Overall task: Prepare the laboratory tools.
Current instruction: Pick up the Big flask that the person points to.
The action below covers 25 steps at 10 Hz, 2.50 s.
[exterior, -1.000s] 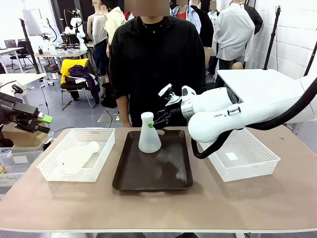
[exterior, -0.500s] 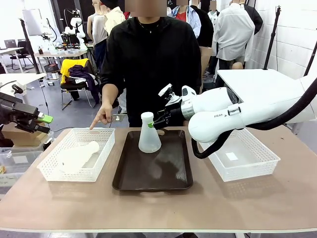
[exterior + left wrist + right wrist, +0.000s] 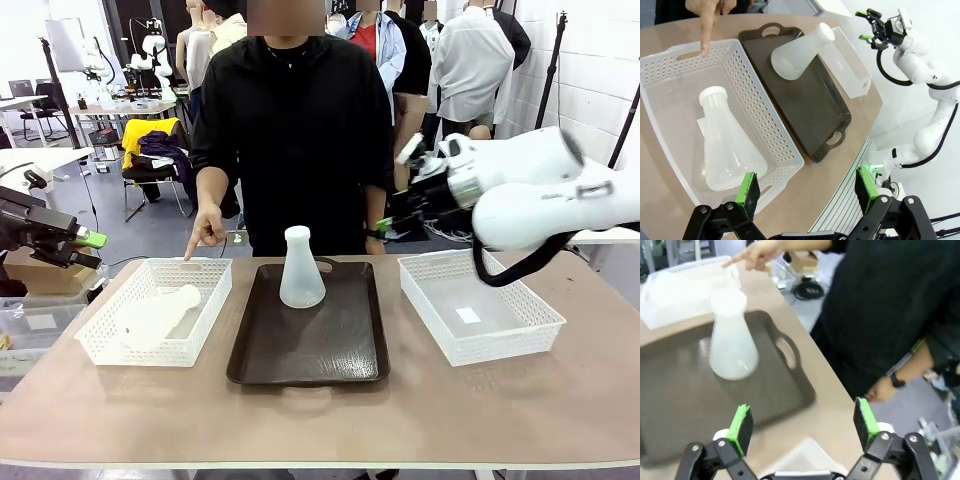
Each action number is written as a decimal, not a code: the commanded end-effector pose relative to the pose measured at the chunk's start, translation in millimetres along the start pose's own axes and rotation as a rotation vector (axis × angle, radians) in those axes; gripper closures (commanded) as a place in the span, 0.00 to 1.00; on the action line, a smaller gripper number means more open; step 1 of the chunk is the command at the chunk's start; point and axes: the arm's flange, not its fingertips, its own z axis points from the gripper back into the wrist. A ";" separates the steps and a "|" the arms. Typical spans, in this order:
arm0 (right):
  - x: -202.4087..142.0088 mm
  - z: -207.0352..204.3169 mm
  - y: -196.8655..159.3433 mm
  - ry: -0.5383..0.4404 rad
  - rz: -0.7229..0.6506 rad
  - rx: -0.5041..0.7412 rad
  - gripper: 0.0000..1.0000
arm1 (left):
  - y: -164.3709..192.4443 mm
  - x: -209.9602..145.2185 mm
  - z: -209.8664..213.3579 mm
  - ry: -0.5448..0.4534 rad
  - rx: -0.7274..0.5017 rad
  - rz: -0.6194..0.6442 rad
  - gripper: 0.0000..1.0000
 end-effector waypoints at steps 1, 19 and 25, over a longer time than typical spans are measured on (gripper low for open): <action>-9.2 39.9 -8.8 0.059 -0.046 -0.010 0.00 | -0.6 -0.2 1.6 0.001 0.000 -0.004 0.00; -44.9 79.1 -47.7 0.031 -0.163 -0.114 0.00 | -91.2 87.1 -142.1 0.445 0.756 -0.579 0.00; -44.9 79.1 -47.7 0.031 -0.163 -0.114 0.00 | -35.1 69.0 -203.5 0.599 0.818 -0.524 0.00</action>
